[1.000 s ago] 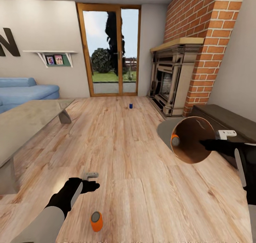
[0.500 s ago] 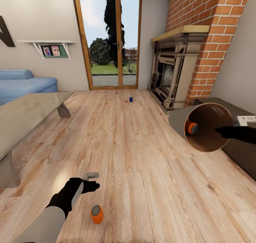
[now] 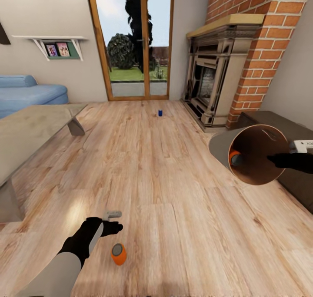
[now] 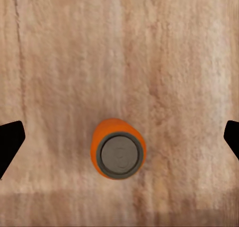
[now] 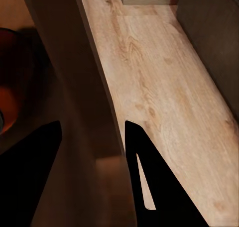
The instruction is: Put the three can of soda from the living room inside the tash can in the kitchen.
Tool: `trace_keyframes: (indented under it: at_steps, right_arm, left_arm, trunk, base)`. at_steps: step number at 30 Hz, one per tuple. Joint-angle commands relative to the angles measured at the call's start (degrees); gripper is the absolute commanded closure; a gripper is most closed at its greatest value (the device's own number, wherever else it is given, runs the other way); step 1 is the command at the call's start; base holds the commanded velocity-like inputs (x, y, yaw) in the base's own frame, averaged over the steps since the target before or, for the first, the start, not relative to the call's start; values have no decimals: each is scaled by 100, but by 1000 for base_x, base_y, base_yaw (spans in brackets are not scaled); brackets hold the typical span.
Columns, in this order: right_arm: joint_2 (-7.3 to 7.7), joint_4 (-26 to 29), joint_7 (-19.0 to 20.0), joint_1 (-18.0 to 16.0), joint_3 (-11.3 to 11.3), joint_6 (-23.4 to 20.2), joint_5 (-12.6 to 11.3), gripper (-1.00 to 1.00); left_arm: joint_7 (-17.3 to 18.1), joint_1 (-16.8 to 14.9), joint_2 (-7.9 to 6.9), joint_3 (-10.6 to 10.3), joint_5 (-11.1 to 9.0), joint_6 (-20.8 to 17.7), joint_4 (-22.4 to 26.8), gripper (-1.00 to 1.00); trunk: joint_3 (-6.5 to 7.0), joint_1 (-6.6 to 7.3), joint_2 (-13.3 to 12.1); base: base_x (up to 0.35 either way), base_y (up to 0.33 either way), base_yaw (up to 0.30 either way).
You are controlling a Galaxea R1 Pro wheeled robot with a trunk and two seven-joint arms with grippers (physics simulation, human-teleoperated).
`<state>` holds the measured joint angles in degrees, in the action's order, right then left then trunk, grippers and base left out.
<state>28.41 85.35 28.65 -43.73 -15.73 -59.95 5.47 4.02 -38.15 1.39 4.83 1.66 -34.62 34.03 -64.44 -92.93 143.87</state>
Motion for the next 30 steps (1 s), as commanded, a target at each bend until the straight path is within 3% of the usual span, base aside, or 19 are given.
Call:
trace_keyframes:
  at_steps: [1,12,22,30]
  right_arm:
    - [3,-1,9,-7,-1,-5,-74,100]
    - [12,-17,9,-6,0,-5,-57,100]
    - [7,-12,9,-4,229,-5,-52,100]
    - [7,-15,9,2,285,-5,-49,100]
  left_arm:
    - [1,0,7,0,1,0,0,-100]
    - [3,0,51,0,1,14,-2,-100]
    - [3,0,54,0,-4,25,6,-100]
    - [3,0,54,0,-8,25,9,-100]
  trunk:
    - [-22,-1,3]
    - [-265,-30,17]
    - [-265,-30,17]
    - [-443,-50,28]
  base:
    - [0,0,0]
    - [0,0,0]
    - [0,0,0]
    - [0,0,0]
